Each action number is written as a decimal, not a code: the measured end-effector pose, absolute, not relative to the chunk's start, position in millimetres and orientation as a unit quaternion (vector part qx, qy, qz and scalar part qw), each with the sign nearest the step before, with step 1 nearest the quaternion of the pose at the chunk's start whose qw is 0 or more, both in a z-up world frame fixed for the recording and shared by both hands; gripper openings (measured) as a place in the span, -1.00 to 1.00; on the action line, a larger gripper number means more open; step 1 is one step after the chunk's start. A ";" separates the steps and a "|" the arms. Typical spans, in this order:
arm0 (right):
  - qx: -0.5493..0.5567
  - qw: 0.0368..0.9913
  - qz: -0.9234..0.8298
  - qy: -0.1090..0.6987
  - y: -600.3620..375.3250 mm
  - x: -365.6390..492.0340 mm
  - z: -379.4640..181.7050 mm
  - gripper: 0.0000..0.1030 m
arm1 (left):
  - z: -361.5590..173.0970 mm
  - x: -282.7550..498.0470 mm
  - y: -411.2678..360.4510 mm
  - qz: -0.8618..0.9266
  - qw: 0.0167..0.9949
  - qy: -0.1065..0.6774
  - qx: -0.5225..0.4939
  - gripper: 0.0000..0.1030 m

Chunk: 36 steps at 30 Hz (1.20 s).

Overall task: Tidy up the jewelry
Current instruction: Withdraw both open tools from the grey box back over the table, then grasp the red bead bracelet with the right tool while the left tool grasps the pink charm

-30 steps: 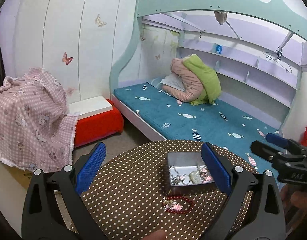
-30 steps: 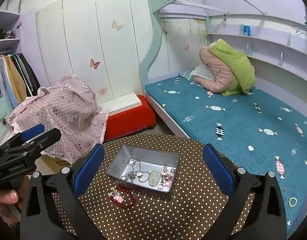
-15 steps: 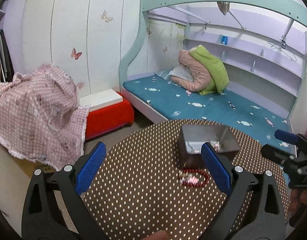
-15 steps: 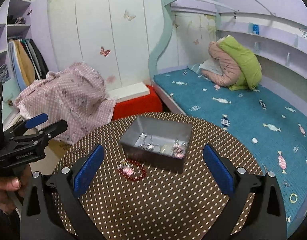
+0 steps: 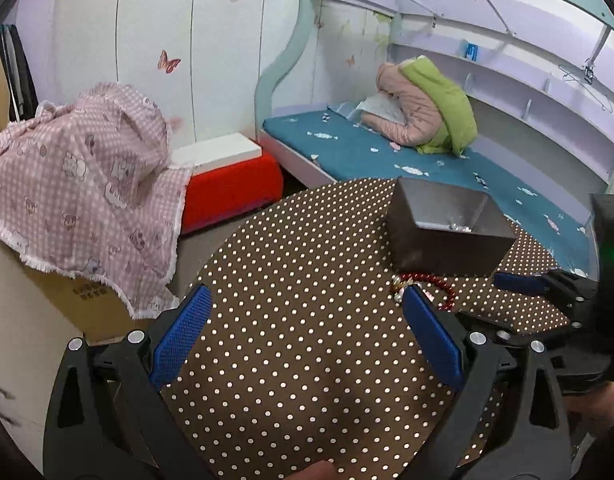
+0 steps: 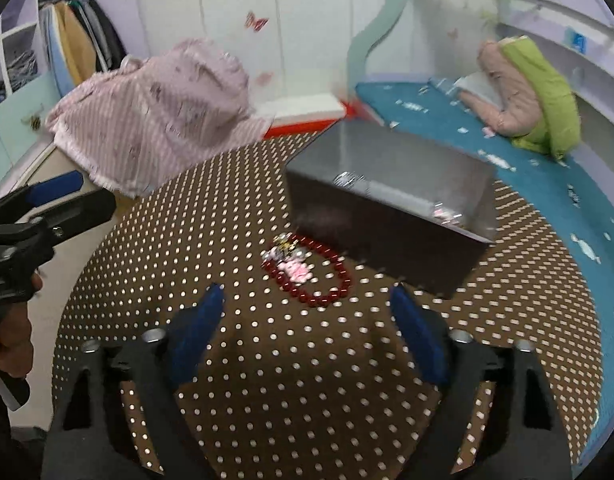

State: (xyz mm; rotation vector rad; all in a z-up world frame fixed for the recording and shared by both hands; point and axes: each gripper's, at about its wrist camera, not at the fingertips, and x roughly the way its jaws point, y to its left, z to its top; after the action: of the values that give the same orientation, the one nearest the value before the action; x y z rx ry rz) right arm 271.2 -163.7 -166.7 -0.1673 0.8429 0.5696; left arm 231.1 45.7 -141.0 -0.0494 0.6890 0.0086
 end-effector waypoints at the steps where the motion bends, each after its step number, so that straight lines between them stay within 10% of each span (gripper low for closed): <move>1: -0.088 0.866 0.278 0.407 -158.9 274.7 -171.0 0.17 | -143.6 232.1 46.4 0.005 0.940 0.341 -0.025 0.86; 12: -0.160 0.838 0.312 0.418 -136.6 282.6 -188.6 -0.41 | -158.4 241.3 47.0 0.006 0.932 0.361 -0.032 0.86; 15: -0.173 0.830 0.316 0.426 -139.9 275.1 -187.6 -0.86 | -160.0 243.4 43.7 0.004 0.931 0.364 -0.033 0.86; 36: -0.018 0.860 0.335 0.385 -192.3 256.2 -142.2 -0.88 | -166.0 251.7 16.9 -0.024 0.927 0.373 -0.020 0.86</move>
State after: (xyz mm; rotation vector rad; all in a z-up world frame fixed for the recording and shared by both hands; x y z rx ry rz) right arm 256.2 -192.3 -142.2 -0.0385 0.8075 0.7027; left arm 251.7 16.9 -166.0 -0.0405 0.7655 -0.0494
